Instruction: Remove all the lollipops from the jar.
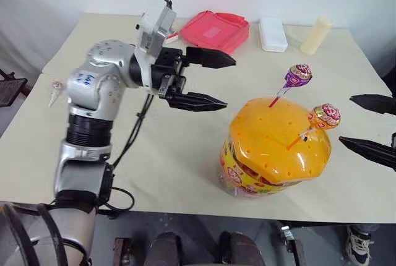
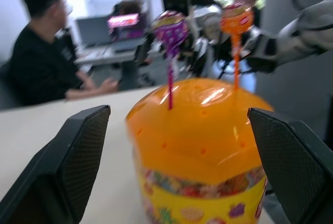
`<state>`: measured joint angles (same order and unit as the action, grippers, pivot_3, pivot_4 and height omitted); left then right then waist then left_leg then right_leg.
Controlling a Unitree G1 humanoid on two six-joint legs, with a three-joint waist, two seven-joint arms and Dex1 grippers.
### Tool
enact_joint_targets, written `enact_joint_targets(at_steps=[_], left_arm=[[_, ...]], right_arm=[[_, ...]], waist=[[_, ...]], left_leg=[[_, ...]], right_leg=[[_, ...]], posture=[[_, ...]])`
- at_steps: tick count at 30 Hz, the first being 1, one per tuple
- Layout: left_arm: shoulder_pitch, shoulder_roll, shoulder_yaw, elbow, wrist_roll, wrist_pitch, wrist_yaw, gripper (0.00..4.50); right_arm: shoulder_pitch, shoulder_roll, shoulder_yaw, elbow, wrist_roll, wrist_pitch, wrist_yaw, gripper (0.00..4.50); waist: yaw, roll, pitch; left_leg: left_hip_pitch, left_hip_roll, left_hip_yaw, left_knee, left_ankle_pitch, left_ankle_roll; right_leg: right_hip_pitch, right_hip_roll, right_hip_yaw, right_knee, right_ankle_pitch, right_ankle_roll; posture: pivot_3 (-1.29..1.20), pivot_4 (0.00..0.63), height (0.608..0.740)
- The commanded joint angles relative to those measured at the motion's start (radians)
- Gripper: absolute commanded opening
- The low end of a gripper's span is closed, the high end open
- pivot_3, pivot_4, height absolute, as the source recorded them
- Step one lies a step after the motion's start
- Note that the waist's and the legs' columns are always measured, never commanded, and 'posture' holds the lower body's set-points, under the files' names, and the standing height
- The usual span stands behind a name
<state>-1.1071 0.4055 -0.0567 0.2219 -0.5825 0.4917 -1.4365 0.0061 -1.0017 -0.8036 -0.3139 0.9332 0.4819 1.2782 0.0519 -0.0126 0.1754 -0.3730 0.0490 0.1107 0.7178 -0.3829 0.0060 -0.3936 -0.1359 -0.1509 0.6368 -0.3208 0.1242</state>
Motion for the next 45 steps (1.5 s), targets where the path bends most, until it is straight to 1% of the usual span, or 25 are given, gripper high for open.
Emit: enact_joint_targets(at_steps=[1,4,9,14,18,23,24,25,30,33,36,38,41,45], left_arm=[[-0.055,-0.034,-0.016,0.035,0.006,-0.050,-0.043,4.49],[-0.107,-0.107,-0.028,0.125,0.015,-0.076,-0.043,4.49],[-0.192,-0.192,-0.070,0.289,0.092,-0.155,-0.058,4.49],[-0.227,-0.232,-0.070,0.353,0.109,-0.183,-0.093,4.49],[-0.235,-0.260,-0.070,0.360,0.116,-0.213,-0.093,3.65],[-0.237,-0.270,-0.074,0.353,0.117,-0.201,-0.091,2.09],[-0.237,-0.272,-0.074,0.350,0.116,-0.201,-0.089,1.86],[-0.239,-0.273,-0.073,0.347,0.116,-0.197,-0.086,1.48],[-0.259,-0.285,-0.047,0.355,0.111,-0.191,-0.038,0.01],[-0.275,-0.286,-0.015,0.347,0.099,-0.196,-0.009,0.01],[-0.324,-0.293,0.055,0.351,0.067,-0.173,0.079,0.01],[-0.354,-0.277,0.100,0.347,0.064,-0.163,0.157,0.01],[-0.362,-0.229,0.144,0.306,0.072,-0.085,0.282,0.01],[-0.343,-0.123,0.139,0.249,0.109,0.099,0.427,0.01]], right_arm=[[0.008,0.003,-0.056,-0.029,0.028,0.003,-0.001,4.50],[0.031,0.005,-0.070,-0.037,0.020,0.003,-0.009,4.50],[0.068,0.022,-0.090,-0.072,0.020,0.008,-0.037,4.50],[0.097,0.041,-0.116,-0.102,0.030,0.006,-0.059,4.50],[0.109,0.051,-0.133,-0.116,0.041,0.003,-0.066,4.50],[0.121,0.058,-0.139,-0.127,0.043,0.000,-0.079,4.50],[0.123,0.058,-0.140,-0.127,0.043,-0.001,-0.079,4.50],[0.124,0.059,-0.139,-0.127,0.042,-0.002,-0.081,4.50],[0.118,0.059,-0.127,-0.129,0.039,-0.005,-0.099,4.50],[0.117,0.056,-0.126,-0.126,0.038,-0.007,-0.100,4.50],[0.113,0.049,-0.122,-0.118,0.033,-0.005,-0.100,4.50],[0.099,0.042,-0.107,-0.106,0.025,-0.009,-0.104,4.50],[0.072,0.034,-0.090,-0.092,0.027,-0.011,-0.095,4.50],[0.034,0.016,-0.077,-0.071,0.047,-0.001,-0.074,4.50]], waist=[[-0.001,0.000,0.000],[0.004,0.000,0.000],[0.002,0.000,0.000],[-0.001,0.000,0.000],[0.001,0.000,0.000],[0.001,0.000,0.000],[0.001,0.000,0.000],[0.001,0.000,0.000],[0.001,0.000,0.000],[0.001,0.000,0.000],[0.001,0.000,0.000],[0.001,0.000,0.000],[-0.002,0.001,0.000],[-0.006,0.001,0.000]], left_leg=[[0.000,0.000,0.000,0.000,0.000,0.000],[0.000,0.000,0.000,0.000,0.000,0.000],[0.000,0.000,0.000,0.000,0.000,0.000],[0.000,0.000,0.000,-0.001,0.000,0.000],[0.000,0.000,0.000,-0.001,0.000,0.000],[0.000,0.000,-0.001,-0.001,0.000,0.000],[0.000,0.000,-0.001,-0.001,0.000,0.000],[0.000,0.000,-0.001,-0.001,0.000,0.000],[0.000,0.000,-0.001,-0.001,0.000,0.000],[0.000,0.000,-0.001,-0.001,0.000,0.000],[-0.001,0.000,-0.001,-0.001,0.000,0.000],[-0.001,0.000,-0.001,-0.001,0.000,0.000],[0.000,0.000,-0.001,-0.001,0.000,0.000],[0.001,0.000,-0.001,-0.002,0.000,0.000]], right_leg=[[0.000,0.000,0.000,0.000,0.000,0.000],[0.000,0.000,0.000,0.000,0.000,0.000],[0.000,0.000,0.000,-0.001,0.000,0.000],[0.000,0.000,0.000,-0.001,0.000,0.000],[0.000,0.000,0.000,-0.001,0.000,0.000],[0.000,0.000,0.000,-0.001,0.000,0.000],[0.000,0.000,0.000,-0.001,0.000,0.000],[0.000,0.000,0.000,-0.001,0.000,0.000],[0.000,0.000,0.000,-0.001,0.000,0.000],[0.000,0.000,0.000,-0.001,0.000,0.000],[0.000,0.000,0.000,-0.002,0.000,0.000],[0.000,0.000,0.000,-0.002,0.000,0.000],[0.000,0.000,0.000,-0.002,0.000,0.000],[0.000,0.000,0.000,-0.001,0.000,0.000]], posture=[[0.00,0.150,0.740],[0.00,0.150,0.740],[0.00,0.150,0.740],[0.00,0.150,0.740],[0.00,0.150,0.740],[0.00,0.150,0.740],[0.00,0.150,0.740],[0.00,0.150,0.740],[0.00,0.150,0.740],[0.00,0.150,0.740],[0.00,0.150,0.740],[0.00,0.150,0.740],[0.00,0.150,0.740],[0.00,0.150,0.740]])
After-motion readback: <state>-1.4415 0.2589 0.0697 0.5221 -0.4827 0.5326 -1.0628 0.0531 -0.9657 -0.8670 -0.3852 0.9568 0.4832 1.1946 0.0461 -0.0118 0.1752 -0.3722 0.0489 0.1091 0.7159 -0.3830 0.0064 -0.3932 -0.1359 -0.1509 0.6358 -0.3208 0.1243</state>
